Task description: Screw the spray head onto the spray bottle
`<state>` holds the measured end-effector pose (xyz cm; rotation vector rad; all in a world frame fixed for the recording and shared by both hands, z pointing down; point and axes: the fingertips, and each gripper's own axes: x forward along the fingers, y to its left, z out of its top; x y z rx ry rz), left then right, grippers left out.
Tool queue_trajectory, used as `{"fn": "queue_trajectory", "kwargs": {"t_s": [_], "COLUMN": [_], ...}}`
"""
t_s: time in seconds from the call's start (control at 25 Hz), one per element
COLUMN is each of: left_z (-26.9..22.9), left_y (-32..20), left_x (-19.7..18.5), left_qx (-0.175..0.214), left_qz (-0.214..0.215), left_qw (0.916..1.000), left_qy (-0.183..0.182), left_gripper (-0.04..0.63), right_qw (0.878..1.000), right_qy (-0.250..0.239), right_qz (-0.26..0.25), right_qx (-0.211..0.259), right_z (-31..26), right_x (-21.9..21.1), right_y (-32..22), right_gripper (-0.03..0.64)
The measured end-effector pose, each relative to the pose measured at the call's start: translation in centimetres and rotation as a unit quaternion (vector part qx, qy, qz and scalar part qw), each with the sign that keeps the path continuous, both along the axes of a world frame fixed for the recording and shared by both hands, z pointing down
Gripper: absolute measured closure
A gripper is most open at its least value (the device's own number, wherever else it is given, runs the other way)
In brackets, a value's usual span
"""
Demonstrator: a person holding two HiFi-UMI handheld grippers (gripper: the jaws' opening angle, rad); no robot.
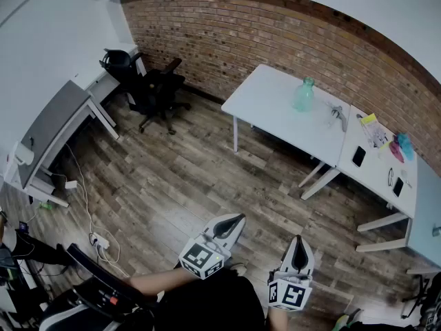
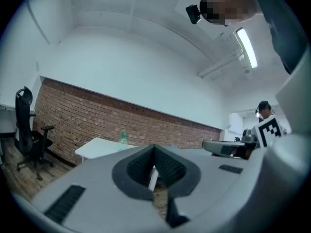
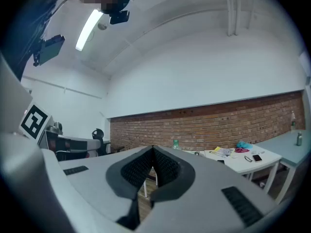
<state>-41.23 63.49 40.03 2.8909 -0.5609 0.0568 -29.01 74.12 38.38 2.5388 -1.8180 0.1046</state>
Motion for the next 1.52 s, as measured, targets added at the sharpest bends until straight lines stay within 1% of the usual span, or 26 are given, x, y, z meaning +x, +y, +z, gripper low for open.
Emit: {"fn": "queue_trajectory", "kwargs": {"t_s": [0.16,0.28,0.4,0.52,0.64,0.68,0.72,0.8,0.92,1.0,1.16,1.28,1.4,1.52], "left_z": [0.0,-0.1,-0.8,-1.3,-2.7,-3.2,-3.5,-3.3,-2.2,-1.9,-1.2,-0.5,-0.3,-0.3], "left_y": [0.0,0.4,1.0,1.5,3.1,3.8,4.2,4.3,3.3,2.7,1.6,0.6,-0.6,-2.5], "left_x": [-0.1,-0.6,-0.4,-0.2,0.3,0.6,0.9,1.1,0.8,0.7,1.1,2.5,4.6,6.9], "left_qx": [0.006,0.009,0.012,0.02,0.053,0.053,0.043,0.03,0.048,0.049,0.032,0.021,0.033,0.034], "left_qz": [0.009,0.013,0.031,0.038,0.066,0.077,0.083,0.079,0.061,0.053,0.05,0.051,0.05,0.051], "left_qw": [0.9999,0.9998,0.9988,0.9974,0.9931,0.992,0.9918,0.9928,0.9948,0.9956,0.9968,0.9972,0.9974,0.9973], "left_qy": [0.001,0.009,0.036,0.057,0.081,0.085,0.087,0.085,0.067,0.06,0.054,0.051,0.042,0.041], "left_gripper": [0.597,0.597,0.597,0.597,0.597,0.597,0.597,0.597,0.597,0.597,0.596,0.596,0.597,0.597], "right_qw": [1.0,1.0,1.0,1.0,0.999,0.999,0.999,0.999,0.999,0.999,0.998,0.999,1.0,1.0], "right_qy": [0.017,0.02,0.004,-0.005,-0.008,-0.01,-0.009,0.0,-0.001,-0.006,-0.004,-0.011,-0.002,0.001], "right_qz": [0.006,0.001,-0.008,-0.01,-0.007,-0.009,-0.009,0.0,0.011,0.01,0.024,0.023,0.025,0.026], "right_qx": [0.005,0.004,0.017,0.027,0.033,0.037,0.041,0.041,0.044,0.051,0.054,0.041,0.017,0.009], "right_z": [-0.1,0.2,0.1,0.1,0.2,0.2,0.2,0.2,0.2,0.1,0.1,0.8,1.6,1.6], "right_x": [-0.4,-1.0,-1.3,-1.0,-0.4,-0.2,-0.1,0.2,0.8,1.1,2.0,2.9,4.5,6.5], "right_y": [0.0,0.3,0.4,0.6,0.9,1.1,1.2,1.6,1.9,1.7,1.3,0.4,-0.7,-2.4], "right_gripper": [0.609,0.609,0.609,0.609,0.607,0.607,0.607,0.607,0.606,0.607,0.607,0.607,0.607,0.607]}}
